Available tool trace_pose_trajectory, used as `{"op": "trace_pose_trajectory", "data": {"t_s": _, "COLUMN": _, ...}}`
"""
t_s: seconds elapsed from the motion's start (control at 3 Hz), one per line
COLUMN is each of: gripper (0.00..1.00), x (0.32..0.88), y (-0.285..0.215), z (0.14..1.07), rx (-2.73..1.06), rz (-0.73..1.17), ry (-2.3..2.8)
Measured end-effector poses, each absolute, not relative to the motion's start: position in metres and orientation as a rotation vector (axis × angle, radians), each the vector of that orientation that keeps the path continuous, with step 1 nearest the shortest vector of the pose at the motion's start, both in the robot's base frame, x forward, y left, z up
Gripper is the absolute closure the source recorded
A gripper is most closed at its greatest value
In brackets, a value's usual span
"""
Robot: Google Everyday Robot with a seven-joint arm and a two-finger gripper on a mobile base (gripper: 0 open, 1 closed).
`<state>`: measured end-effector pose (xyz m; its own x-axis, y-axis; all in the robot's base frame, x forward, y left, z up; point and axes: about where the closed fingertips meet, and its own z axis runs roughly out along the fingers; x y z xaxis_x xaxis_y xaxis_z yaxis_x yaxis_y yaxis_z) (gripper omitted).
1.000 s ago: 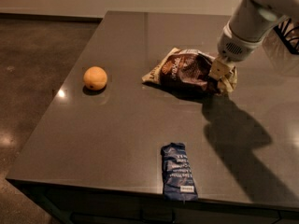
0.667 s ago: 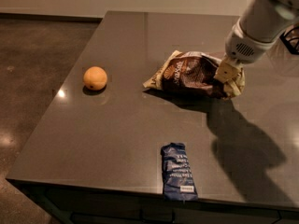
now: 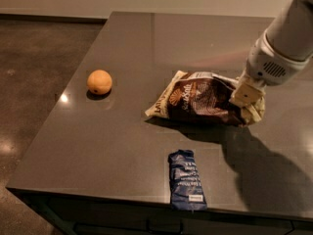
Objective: Move brown chip bag near rxbar blueberry
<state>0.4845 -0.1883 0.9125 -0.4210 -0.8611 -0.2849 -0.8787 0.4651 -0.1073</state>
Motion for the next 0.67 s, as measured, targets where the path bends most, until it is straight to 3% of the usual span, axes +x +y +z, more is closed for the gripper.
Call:
{"op": "trace_pose_trajectory", "data": {"t_s": 0.33, "gripper": 1.00, "x": 0.457, "y": -0.184, "z": 0.909, "rx": -1.541, "rz": 0.143, "ry": 2.411}}
{"op": "trace_pose_trajectory", "data": {"t_s": 0.67, "gripper": 0.84, "x": 0.437, "y": -0.182, "z": 0.906, "rx": -1.573, "rz": 0.184, "ry": 2.411}}
